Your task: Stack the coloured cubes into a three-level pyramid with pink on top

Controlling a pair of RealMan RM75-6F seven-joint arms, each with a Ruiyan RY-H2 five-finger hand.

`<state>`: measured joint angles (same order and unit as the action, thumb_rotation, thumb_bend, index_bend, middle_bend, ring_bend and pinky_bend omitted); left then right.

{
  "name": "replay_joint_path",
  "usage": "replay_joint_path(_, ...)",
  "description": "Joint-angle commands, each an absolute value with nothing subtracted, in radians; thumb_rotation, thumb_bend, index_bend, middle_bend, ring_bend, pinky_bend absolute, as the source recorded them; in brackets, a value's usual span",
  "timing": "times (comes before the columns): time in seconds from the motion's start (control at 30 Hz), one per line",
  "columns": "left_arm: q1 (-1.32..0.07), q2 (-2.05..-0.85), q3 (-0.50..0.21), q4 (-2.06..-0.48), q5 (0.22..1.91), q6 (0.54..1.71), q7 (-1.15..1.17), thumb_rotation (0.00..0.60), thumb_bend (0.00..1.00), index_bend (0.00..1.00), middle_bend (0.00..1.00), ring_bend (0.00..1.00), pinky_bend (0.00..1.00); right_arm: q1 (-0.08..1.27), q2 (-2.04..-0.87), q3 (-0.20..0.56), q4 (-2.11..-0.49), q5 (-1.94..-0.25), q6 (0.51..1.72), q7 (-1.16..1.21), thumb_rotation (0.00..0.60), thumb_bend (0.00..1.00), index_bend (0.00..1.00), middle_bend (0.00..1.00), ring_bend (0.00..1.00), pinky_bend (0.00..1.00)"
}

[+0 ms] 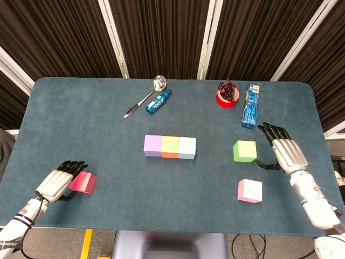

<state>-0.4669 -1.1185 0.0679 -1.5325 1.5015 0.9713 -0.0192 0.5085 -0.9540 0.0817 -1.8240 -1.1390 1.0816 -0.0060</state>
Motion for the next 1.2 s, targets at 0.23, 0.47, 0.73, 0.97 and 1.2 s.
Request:
replay_joint_path(0.23, -0.482, -1.207, 0.055, -1.427, 1.498, 0.956, -0.053, 0.600, 0.38, 0.26, 0.29, 0.21, 0.17, 0.495, -0.970, 0.096, -1.815, -1.139, 1.077, -0.010, 0.600, 0.36, 0.12, 0.11, 0.00, 0.00)
replay_joint_path(0.47, -0.504, -1.188, -0.027, -1.489, 1.487, 1.024, -0.135, 0.600, 0.37, 0.42, 0.54, 0.45, 0.38, 0.468, -0.956, 0.100, -1.818, -1.160, 1.095, 0.013, 0.600, 0.36, 0.12, 0.11, 0.00, 0.00)
replay_joint_path(0.73, -0.641, -1.101, -0.173, -1.674, 1.335, 0.897, -0.078, 0.600, 0.37, 0.43, 0.56, 0.47, 0.38, 0.423, -0.926, 0.103, -1.810, -1.194, 1.121, 0.076, 0.600, 0.36, 0.12, 0.11, 0.00, 0.00)
replay_joint_path(0.97, -0.830, -1.162, -0.270, -1.706, 1.042, 0.774, 0.159, 0.600, 0.37, 0.39, 0.56, 0.47, 0.38, 0.394, -0.899, 0.108, -1.807, -1.211, 1.131, 0.108, 0.600, 0.36, 0.12, 0.11, 0.00, 0.00)
replay_joint_path(1.2, -1.050, -1.304, -0.264, -1.652, 0.685, 0.768, 0.432, 0.600, 0.37, 0.35, 0.56, 0.47, 0.38, 0.385, -0.888, 0.113, -1.807, -1.209, 1.117, 0.107, 0.600, 0.36, 0.12, 0.11, 0.00, 0.00)
